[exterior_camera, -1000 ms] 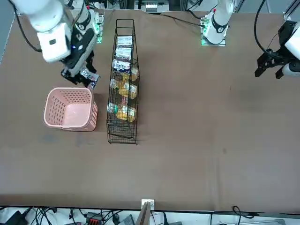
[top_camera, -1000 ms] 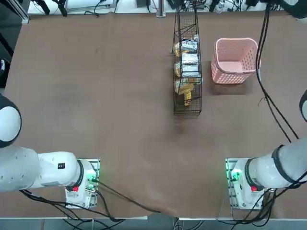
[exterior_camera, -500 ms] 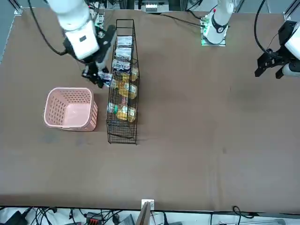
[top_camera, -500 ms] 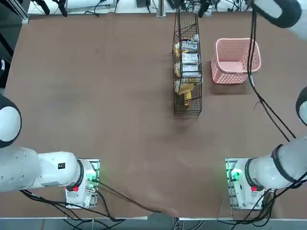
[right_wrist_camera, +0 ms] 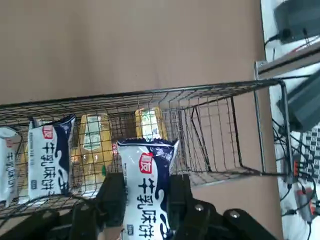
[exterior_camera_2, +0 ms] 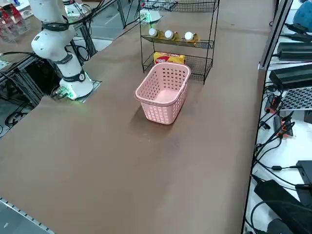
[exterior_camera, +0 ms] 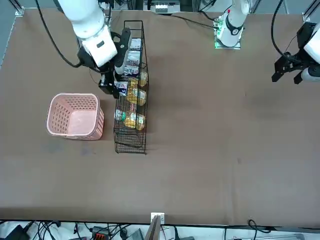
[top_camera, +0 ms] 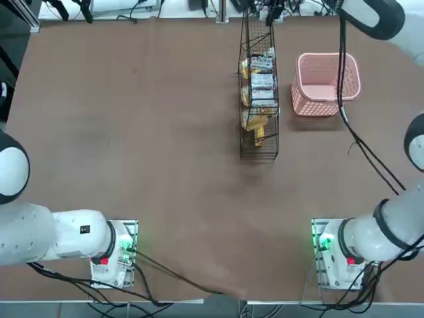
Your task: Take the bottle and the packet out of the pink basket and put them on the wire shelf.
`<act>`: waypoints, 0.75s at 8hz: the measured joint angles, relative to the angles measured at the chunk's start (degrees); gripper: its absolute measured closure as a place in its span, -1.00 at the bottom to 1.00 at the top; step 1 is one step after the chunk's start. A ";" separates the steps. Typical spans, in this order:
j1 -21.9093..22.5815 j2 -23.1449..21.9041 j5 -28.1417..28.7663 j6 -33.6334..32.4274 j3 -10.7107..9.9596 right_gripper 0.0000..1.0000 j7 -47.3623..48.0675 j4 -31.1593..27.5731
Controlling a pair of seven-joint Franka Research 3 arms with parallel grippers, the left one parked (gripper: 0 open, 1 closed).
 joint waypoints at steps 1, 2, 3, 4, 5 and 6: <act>0.04 0.59 0.00 0.37 0.30 0.12 -0.17 0.00; 0.10 0.95 0.00 0.59 0.63 0.12 -0.28 0.01; 0.17 1.19 0.00 0.61 1.08 0.12 -0.51 0.01; 0.21 1.43 0.00 0.66 1.46 0.12 -0.71 0.01; 0.25 1.66 0.00 0.71 1.63 0.12 -0.93 0.01; 0.31 1.90 0.00 0.72 1.88 0.12 -1.16 0.01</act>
